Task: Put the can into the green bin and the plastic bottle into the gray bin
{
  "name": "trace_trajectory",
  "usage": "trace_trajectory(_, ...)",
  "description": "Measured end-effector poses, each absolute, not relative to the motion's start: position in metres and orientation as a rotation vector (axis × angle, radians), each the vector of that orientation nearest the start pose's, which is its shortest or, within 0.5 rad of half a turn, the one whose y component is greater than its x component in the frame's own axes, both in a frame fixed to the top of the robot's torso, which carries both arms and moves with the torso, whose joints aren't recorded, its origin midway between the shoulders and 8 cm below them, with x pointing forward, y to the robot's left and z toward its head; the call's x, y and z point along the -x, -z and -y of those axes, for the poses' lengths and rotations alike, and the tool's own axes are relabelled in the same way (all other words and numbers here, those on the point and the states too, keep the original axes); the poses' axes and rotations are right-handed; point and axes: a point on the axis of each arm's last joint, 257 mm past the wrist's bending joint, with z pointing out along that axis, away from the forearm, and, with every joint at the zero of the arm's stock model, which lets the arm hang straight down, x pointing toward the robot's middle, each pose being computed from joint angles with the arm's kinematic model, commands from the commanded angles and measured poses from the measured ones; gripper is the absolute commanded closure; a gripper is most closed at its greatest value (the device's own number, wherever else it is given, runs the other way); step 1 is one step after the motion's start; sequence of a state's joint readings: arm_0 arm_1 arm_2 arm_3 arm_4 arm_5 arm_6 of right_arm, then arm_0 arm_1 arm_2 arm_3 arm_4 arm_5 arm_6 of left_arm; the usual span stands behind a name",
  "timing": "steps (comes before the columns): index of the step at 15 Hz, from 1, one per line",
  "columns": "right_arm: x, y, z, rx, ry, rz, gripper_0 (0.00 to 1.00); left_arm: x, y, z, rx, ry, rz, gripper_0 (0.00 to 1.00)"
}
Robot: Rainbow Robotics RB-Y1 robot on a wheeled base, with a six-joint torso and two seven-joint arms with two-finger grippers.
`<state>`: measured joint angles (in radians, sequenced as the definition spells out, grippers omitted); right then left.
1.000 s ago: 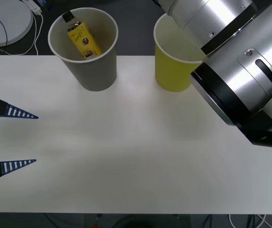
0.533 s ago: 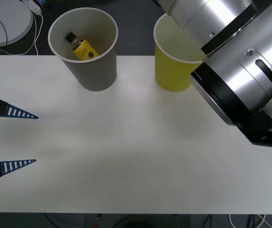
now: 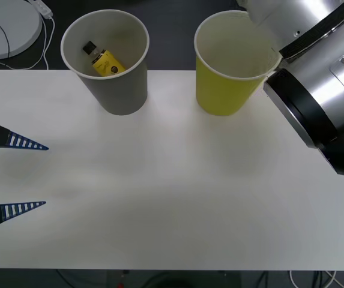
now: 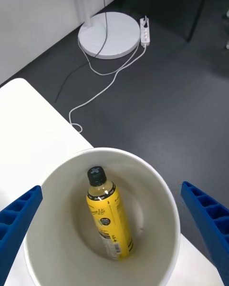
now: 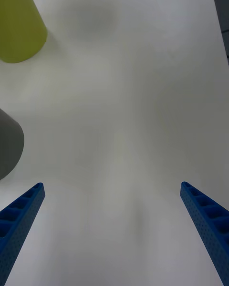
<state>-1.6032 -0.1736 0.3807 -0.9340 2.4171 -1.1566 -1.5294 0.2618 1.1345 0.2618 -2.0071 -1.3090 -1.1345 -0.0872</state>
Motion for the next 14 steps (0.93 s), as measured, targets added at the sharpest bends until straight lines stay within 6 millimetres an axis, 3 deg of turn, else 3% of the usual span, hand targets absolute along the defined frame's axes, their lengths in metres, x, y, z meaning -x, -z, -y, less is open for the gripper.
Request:
trace_trajectory(5,-0.593,-0.111,-0.120,0.939,-0.265,-1.791,0.00,-0.341,0.167,-0.286,-1.762,0.118,-1.443,0.00)
trace_trajectory(9,-0.574,-0.112,-0.106,0.978,-0.271,-1.729,0.00,-0.341,0.167,-0.286,-1.762,0.118,-1.443,0.00)
trace_trajectory(14,-0.544,-0.091,-0.084,1.032,-0.272,-1.679,0.00,-0.341,0.167,-0.286,-1.762,0.118,-1.443,0.00)
